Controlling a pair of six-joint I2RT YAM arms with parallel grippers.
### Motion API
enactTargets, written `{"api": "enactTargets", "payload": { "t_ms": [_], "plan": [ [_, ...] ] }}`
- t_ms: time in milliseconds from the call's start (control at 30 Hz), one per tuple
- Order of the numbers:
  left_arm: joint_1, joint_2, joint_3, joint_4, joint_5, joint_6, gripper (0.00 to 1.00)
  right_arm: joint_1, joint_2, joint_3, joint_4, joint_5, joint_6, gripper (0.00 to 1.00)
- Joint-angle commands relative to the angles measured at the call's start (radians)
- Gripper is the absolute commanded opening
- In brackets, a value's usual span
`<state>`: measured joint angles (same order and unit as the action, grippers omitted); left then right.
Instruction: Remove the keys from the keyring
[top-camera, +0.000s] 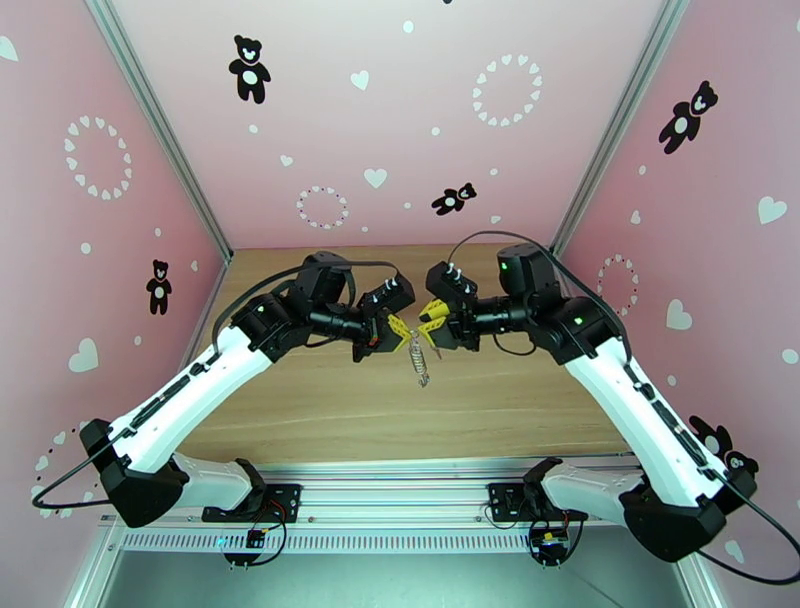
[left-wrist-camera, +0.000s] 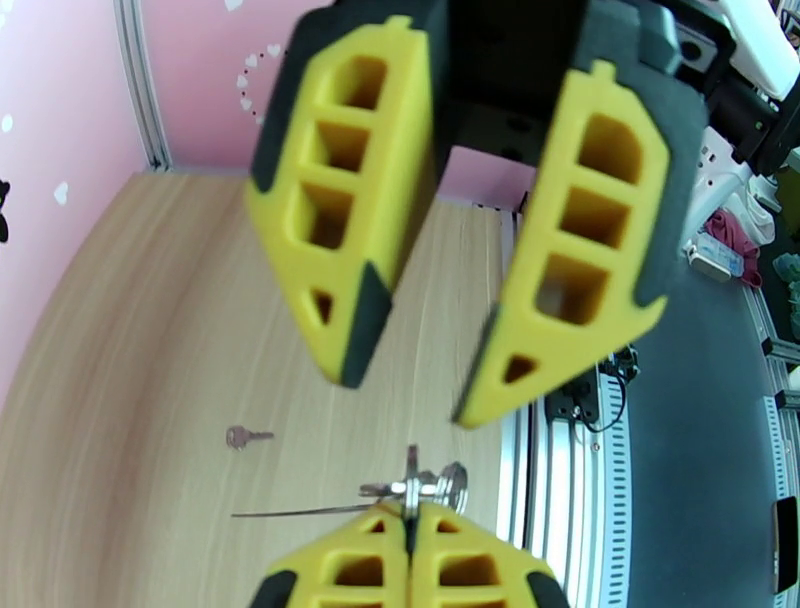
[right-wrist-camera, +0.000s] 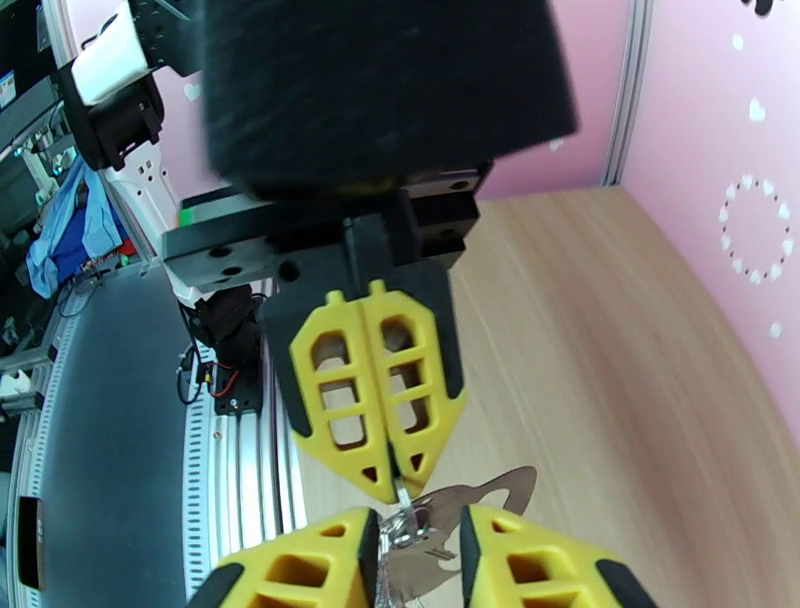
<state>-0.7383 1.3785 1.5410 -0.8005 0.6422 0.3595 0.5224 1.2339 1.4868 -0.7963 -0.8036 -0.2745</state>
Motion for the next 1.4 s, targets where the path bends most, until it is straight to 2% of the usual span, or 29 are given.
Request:
{"api": "enactTargets", "payload": {
  "t_ms": [0, 300, 600, 667, 767, 900, 933, 967, 1067, 1233, 1367],
  "plan": [
    [0.0, 0.0, 0.047, -0.04, -0.008, 0.018, 0.0, 0.001, 0.018, 0.038, -0.045, -0.05, -0.011, 0.24],
    [-0.001, 0.003, 0.067, -0.034, 0.006, 0.011, 0.0, 0.001, 0.035, 0.011, 0.001, -0.144, 0.008, 0.19],
    [-0.006, 0.012, 0.088, -0.037, 0.022, 0.015, 0.0, 0.002, 0.063, 0.015, 0.002, -0.152, 0.004, 0.15],
    [-0.007, 0.014, 0.092, -0.037, 0.02, 0.015, 0.0, 0.001, 0.067, 0.014, 0.005, -0.156, 0.002, 0.06],
    [-0.007, 0.017, 0.097, -0.039, 0.017, 0.016, 0.0, 0.001, 0.064, 0.008, 0.026, -0.162, 0.015, 0.0],
    [-0.007, 0.006, 0.088, -0.023, -0.001, 0.011, 0.0, 0.001, 0.049, -0.006, 0.046, -0.158, 0.027, 0.0],
    [-0.007, -0.002, 0.084, -0.014, -0.008, 0.003, 0.11, 0.001, 0.041, -0.017, 0.065, -0.143, 0.042, 0.0],
    [-0.007, -0.014, 0.078, 0.001, -0.012, -0.006, 0.16, 0.002, 0.027, -0.037, 0.099, -0.125, 0.069, 0.0],
    [-0.005, -0.1, -0.008, 0.129, -0.027, -0.041, 0.24, 0.001, -0.025, -0.111, 0.242, -0.107, 0.173, 0.0],
    [0.014, -0.253, -0.258, 0.469, -0.042, -0.166, 0.26, 0.0, -0.073, -0.188, 0.421, -0.124, 0.317, 0.0],
    [0.016, -0.274, -0.328, 0.581, -0.042, -0.236, 0.29, 0.0, -0.117, -0.255, 0.557, -0.109, 0.401, 0.0]
  ]
}}
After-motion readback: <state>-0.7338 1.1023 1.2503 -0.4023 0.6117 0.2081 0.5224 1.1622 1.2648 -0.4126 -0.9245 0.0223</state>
